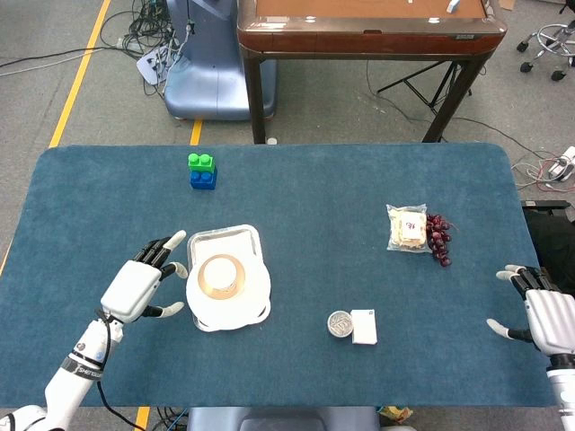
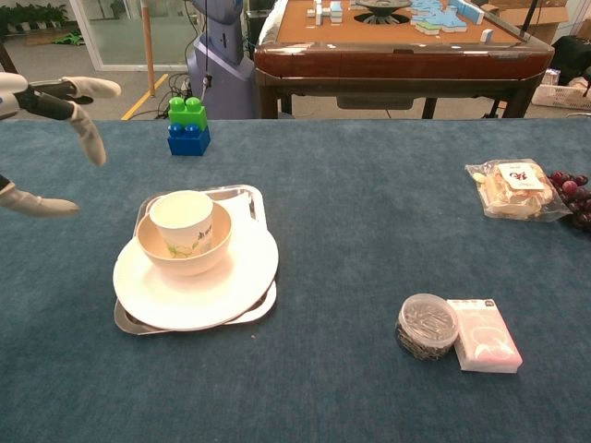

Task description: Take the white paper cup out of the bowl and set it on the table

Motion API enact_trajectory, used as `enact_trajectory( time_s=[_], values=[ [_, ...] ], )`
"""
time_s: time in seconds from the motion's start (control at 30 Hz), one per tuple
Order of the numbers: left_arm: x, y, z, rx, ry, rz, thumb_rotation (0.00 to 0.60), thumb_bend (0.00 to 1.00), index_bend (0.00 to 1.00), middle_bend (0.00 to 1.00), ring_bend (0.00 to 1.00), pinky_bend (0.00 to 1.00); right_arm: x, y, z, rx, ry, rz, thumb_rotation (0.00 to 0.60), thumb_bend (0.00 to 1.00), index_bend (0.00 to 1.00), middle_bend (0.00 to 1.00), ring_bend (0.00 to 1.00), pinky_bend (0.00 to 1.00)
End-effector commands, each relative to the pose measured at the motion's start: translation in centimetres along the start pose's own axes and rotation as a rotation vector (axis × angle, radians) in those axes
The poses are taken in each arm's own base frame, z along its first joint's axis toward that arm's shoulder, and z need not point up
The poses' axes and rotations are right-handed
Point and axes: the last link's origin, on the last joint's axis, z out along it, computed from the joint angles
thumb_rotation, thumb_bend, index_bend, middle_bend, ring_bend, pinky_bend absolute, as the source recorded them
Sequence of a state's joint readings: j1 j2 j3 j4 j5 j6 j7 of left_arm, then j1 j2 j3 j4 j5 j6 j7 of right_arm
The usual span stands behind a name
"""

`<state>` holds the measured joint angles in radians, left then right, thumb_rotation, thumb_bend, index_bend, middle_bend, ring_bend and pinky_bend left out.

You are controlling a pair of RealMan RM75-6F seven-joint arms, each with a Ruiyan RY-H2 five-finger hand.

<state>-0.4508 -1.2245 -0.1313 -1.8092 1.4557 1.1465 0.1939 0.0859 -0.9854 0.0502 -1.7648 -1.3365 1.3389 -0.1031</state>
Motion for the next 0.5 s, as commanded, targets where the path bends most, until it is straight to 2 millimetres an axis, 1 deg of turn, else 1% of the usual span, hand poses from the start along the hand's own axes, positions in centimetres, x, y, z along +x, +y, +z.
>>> enact_trajectory(
  time_s=[0.03,0.17,0.3,0.5],
  values=[
    [-0.4,0.6,0.8,-0.011,-0.010,-0.003,0.600,0.16,0.42,0.00,0.00,0.07,0.0,0.0,0.0,-0.005,-0.008,-0.005,0.600,0.00,0.29,0.22,0.14,0.32],
    [-0.8,1.0,1.5,-0.033,-0.011,0.008,0.600,0.16,0.41,0.00,0.00,0.07,0.1,0.1,0.0,-0.014,-0.014,-0.017,0.600,0.00,0.29,0.23,0.14,0.32],
    [-1.3,1.2,2.1,-0.049,-0.022,0.065,0.600,0.16,0.40,0.00,0.00,0.07,0.2,0.1,-0.1,-0.022,-0.019,-0.018,0.600,0.00,0.29,0.23,0.14,0.32],
    [-1.8,2.1,2.9,-0.086,-0.042,0.104,0.600,0.16,0.40,0.00,0.00,0.07,0.4,0.3,-0.2,-0.042,-0.029,-0.033,0.600,0.00,0.29,0.23,0.14,0.32]
  ],
)
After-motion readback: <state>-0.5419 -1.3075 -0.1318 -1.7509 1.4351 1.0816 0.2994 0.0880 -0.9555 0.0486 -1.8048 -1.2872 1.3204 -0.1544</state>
